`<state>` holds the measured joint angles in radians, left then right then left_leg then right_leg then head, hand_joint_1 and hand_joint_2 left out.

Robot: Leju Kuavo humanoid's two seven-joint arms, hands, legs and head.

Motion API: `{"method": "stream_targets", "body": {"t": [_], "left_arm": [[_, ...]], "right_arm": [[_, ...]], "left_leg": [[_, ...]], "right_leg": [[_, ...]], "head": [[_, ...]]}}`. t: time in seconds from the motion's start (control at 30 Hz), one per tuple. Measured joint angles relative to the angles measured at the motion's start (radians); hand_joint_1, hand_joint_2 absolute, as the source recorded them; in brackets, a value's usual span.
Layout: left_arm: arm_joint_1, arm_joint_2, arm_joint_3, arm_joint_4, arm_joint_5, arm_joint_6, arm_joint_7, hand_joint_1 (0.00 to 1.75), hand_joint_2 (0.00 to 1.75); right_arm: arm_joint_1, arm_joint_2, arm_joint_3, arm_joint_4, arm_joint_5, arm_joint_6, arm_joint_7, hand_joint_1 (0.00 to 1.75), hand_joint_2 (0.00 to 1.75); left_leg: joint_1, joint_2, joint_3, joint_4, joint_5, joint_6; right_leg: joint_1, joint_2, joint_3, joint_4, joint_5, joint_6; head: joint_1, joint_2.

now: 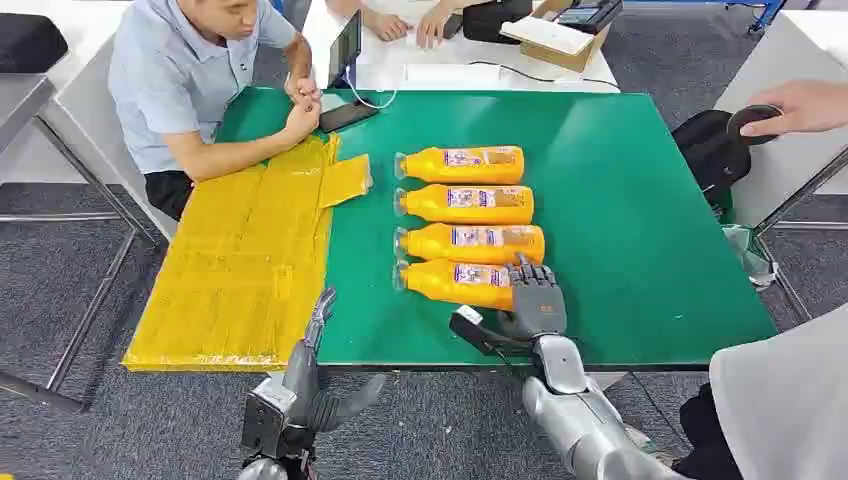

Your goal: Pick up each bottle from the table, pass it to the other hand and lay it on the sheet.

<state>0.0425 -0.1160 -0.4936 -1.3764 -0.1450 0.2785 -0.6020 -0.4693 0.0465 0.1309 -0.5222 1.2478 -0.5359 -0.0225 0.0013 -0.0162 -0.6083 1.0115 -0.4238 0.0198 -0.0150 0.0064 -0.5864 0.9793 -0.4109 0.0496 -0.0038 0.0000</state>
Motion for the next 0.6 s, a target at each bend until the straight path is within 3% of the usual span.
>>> {"method": "stream_targets", "body": {"t": [0.33, 0.47, 0.6], "left_arm": [[-0.004, 0.000, 0.001, 0.000, -0.003, -0.007, 0.002, 0.00, 1.75], [-0.004, 0.000, 0.002, 0.001, -0.003, -0.007, 0.002, 0.00, 1.75], [0.006, -0.001, 0.010, 0.000, 0.016, 0.037, 0.007, 0.00, 1.75]], "right_arm": [[-0.040, -0.008, 0.006, 0.040, -0.032, 0.095, -0.020, 1.75, 1.75], [-0.039, -0.007, 0.002, 0.040, -0.115, 0.106, -0.109, 1.73, 1.75], [-0.021, 0.015, -0.042, 0.020, -0.339, 0.174, -0.298, 1.75, 1.75]], "left_leg": [[0.000, 0.000, 0.005, 0.000, -0.001, 0.000], [0.000, 0.001, 0.006, 0.000, -0.001, 0.000], [0.001, 0.008, 0.013, 0.000, -0.006, -0.002]], "right_leg": [[0.000, 0.000, 0.003, 0.000, 0.000, 0.000], [0.000, 0.000, 0.006, 0.000, 0.000, 0.000], [0.001, 0.008, 0.010, 0.000, -0.001, -0.001]], "head": [[0.000, 0.000], [0.000, 0.000], [0.000, 0.000]]}}
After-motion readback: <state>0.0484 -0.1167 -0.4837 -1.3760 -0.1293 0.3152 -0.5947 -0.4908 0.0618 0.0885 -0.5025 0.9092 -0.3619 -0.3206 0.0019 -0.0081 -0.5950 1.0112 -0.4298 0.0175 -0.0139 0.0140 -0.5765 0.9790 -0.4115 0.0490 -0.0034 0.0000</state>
